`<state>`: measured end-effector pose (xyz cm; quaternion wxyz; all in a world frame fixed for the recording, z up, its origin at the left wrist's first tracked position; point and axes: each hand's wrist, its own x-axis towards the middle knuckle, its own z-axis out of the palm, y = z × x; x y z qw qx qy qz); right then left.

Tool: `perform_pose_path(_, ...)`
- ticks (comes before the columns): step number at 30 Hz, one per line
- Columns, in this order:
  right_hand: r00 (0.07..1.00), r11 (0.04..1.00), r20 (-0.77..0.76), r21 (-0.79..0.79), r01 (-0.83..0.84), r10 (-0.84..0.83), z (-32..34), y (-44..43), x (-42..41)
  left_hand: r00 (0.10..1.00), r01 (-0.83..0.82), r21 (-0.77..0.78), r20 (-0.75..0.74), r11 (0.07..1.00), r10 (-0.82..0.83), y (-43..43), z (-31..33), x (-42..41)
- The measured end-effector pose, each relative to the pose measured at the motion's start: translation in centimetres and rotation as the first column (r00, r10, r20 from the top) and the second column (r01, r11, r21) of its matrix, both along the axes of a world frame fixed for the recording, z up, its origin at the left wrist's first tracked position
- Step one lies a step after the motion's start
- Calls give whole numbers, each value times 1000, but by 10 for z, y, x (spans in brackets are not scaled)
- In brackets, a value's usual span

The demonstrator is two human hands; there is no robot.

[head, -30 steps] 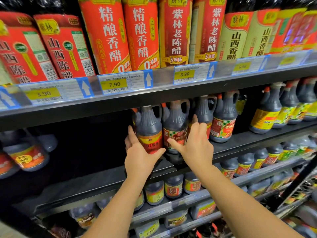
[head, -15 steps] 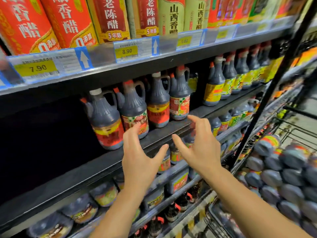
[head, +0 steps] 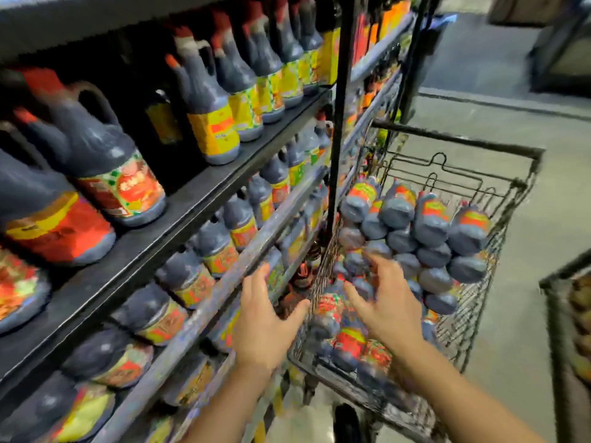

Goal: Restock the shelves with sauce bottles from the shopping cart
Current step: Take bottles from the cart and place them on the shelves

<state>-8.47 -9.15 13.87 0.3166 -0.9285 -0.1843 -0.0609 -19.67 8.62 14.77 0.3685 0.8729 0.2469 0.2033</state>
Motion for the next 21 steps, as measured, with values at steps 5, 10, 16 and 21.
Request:
perform_pose_path(5,957,976,-227,-164,143,-179,-62,-64,46,975,103,28,-201,994,-96,-31,-51,58)
perform_pose_path(10,876,930,-399,-343,130,-270,-130,-105,73,907,166,-11,-390,986,-157,-50,-98,100)
perform_pose_path(16,667,885,-636,-459,78,-389,-185,-131,76,789,203,-42,-585,978,-189,-70,-148,133)
perform_pose_path(21,546,886,-709,-436,157,-446,-207,-134,77,677,244,-93,-696,965,-238,-77,-182,151)
